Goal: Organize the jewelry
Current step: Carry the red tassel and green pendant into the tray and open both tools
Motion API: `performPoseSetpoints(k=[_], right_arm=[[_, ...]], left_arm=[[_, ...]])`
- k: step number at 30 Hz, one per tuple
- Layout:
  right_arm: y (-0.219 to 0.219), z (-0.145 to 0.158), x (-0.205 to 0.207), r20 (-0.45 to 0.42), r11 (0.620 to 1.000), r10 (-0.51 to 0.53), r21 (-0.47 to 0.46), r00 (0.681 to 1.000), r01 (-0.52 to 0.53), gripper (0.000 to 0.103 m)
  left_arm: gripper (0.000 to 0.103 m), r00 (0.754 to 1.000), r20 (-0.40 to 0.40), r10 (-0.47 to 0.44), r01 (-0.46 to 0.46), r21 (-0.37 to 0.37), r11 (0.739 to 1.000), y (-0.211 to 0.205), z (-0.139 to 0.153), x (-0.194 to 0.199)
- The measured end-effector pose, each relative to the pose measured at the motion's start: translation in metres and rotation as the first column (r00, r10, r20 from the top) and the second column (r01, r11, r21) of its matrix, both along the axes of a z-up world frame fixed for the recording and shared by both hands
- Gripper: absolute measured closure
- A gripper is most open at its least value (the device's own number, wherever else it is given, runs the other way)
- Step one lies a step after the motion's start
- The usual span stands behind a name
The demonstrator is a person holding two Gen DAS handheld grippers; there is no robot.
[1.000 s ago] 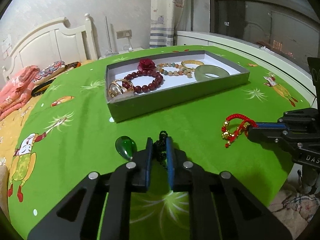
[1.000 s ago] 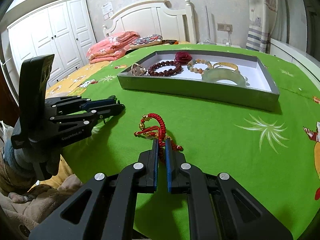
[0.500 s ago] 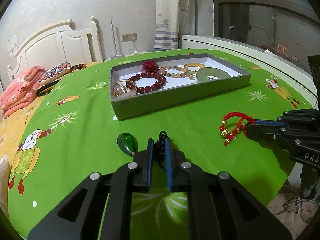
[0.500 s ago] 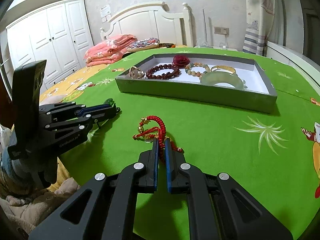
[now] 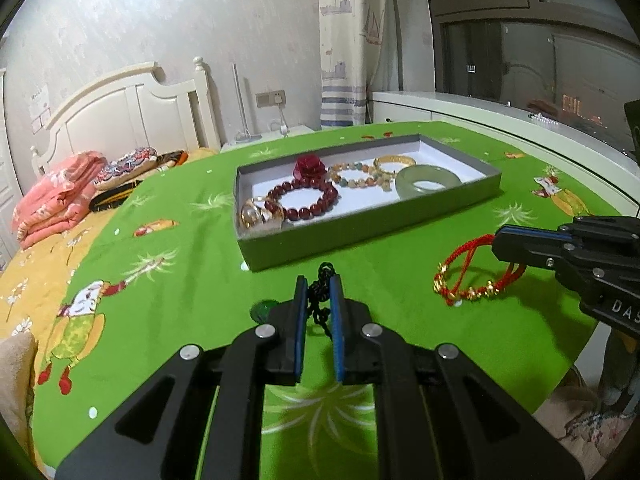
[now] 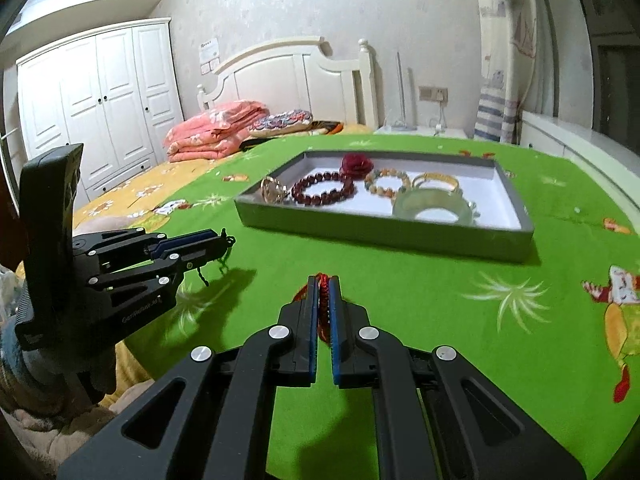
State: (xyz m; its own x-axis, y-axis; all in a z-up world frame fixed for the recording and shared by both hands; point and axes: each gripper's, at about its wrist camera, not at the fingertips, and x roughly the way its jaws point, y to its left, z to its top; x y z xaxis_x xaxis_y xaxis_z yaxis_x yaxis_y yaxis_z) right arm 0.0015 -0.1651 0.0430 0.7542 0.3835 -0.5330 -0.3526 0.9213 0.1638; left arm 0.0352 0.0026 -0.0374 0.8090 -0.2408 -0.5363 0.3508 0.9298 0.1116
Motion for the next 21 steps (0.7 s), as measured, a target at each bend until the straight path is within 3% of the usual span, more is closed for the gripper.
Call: performPoseSetpoints(k=[10, 21], right_arm=[[0.006, 0.026, 0.002, 0.101, 0.998, -0.025, -0.058, 0.995, 0.031, 0.097], [-0.002, 0.048, 0.033, 0.153, 0.996, -0.052, -0.069, 0.987, 0.063, 0.097]], left_arm=[[0.092, 0.999, 0.039, -0.009, 0.009, -0.011, 1.000, -0.002, 0.020, 0.002], [0.092, 0.997, 0.041, -0.059, 0.060, -0.031, 0.998, -0.027, 0.043, 0.033]])
